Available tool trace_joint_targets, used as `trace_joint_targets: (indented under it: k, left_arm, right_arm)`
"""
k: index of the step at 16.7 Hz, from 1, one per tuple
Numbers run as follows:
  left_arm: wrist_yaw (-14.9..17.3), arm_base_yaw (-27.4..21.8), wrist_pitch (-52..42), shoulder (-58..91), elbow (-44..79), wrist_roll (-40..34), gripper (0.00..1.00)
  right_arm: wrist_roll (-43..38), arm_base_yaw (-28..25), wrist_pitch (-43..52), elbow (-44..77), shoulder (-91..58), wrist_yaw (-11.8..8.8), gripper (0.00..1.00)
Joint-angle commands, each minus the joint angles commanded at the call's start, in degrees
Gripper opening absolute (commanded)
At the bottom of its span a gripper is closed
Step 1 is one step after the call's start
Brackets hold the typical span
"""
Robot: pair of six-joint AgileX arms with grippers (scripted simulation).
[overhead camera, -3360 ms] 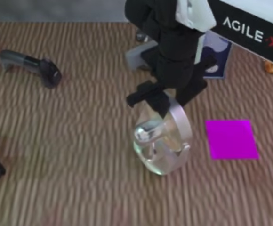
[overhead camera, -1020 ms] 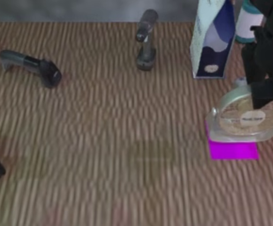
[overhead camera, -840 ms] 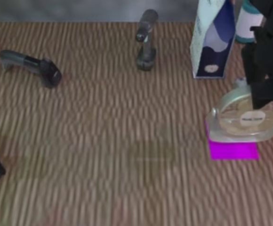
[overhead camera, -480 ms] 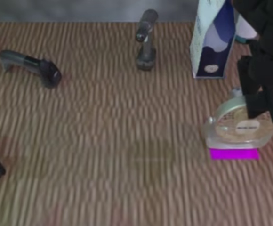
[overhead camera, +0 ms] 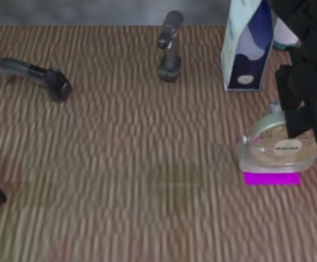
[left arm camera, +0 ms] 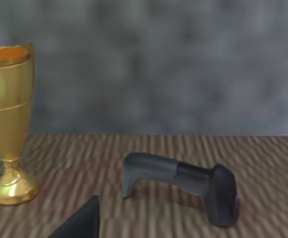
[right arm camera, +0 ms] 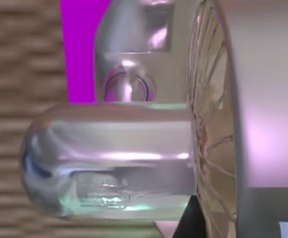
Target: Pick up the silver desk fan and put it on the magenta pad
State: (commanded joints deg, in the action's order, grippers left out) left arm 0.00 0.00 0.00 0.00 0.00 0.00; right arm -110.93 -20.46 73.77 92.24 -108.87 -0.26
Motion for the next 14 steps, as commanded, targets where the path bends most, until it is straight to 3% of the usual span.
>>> trace_joint_targets:
  k: [8, 14]
  left_arm:
    - [0.0, 0.0, 0.0, 0.0, 0.0, 0.0, 1.0]
    - [0.0, 0.0, 0.0, 0.0, 0.0, 0.0, 1.0]
  right_arm:
    - [0.0, 0.0, 0.0, 0.0, 0.0, 0.0, 0.98]
    - [0.0, 0.0, 0.0, 0.0, 0.0, 0.0, 1.0]
